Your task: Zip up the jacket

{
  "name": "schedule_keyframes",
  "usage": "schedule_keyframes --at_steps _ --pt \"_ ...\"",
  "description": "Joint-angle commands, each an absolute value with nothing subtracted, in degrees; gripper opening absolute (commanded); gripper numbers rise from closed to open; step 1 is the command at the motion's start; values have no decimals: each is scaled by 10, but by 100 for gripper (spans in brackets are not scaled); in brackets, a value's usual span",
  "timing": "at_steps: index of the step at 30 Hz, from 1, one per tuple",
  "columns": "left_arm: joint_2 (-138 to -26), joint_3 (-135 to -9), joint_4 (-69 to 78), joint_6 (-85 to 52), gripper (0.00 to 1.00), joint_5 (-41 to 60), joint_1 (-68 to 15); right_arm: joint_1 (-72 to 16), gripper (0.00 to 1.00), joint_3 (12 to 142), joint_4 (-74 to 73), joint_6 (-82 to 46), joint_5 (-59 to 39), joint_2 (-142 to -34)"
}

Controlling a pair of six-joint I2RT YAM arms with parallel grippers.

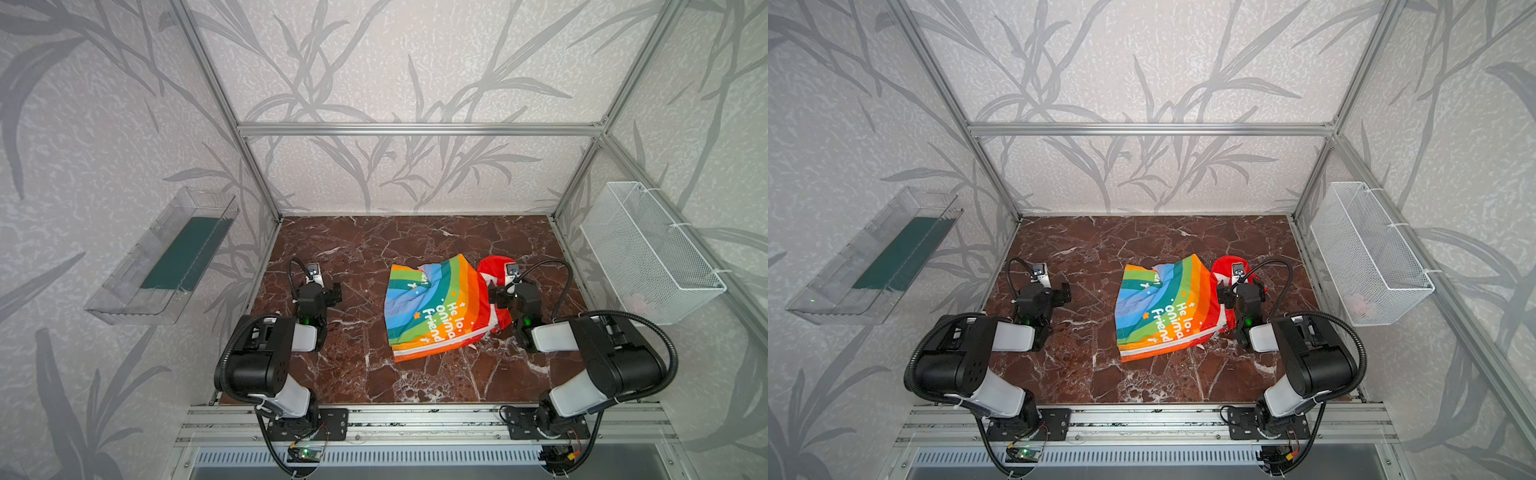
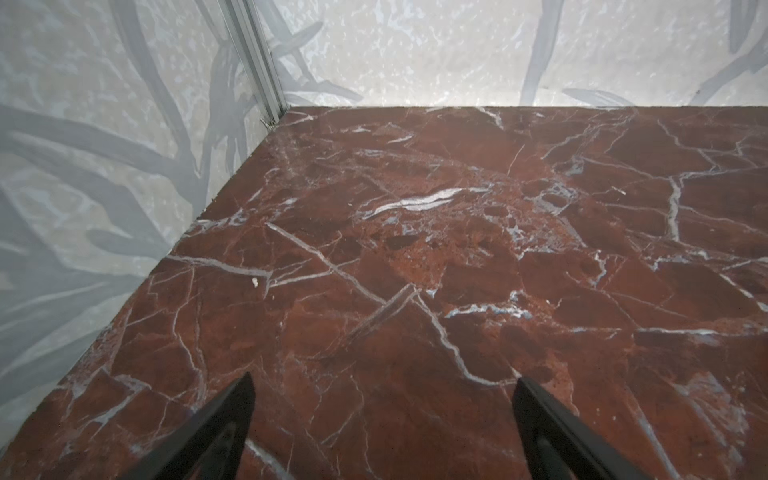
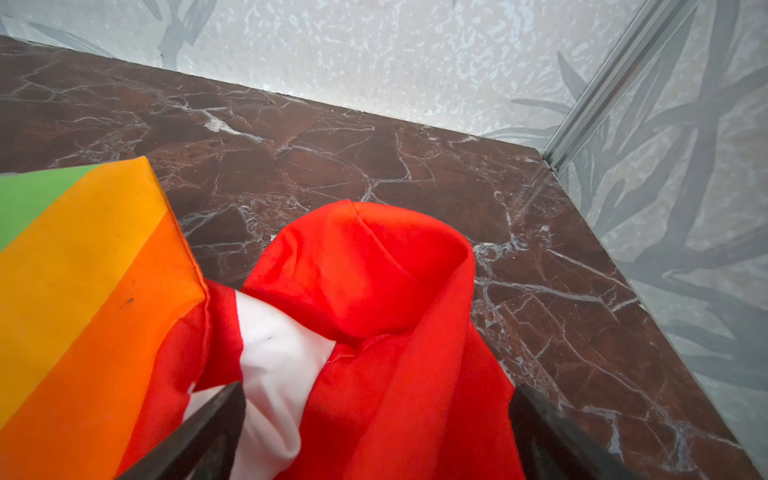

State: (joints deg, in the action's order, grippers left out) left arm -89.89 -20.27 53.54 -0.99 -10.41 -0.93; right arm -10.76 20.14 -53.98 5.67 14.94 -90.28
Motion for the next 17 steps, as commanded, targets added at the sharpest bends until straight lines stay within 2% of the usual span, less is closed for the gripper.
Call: schedule_keyframes --at_steps 1,7,11,17 --pt "-901 -209 559 -6 99 -103 -6 -106 99 211 -540 53 149 -892" --pt "-899 -207 559 -4 99 -97 -7 -104 99 213 -536 51 145 -892" --pt "-900 -208 559 -4 99 -97 -8 -62 99 230 -489 38 45 -885" --pt "-900 -209 557 -5 99 -102 -7 -61 99 232 -485 40 38 -884"
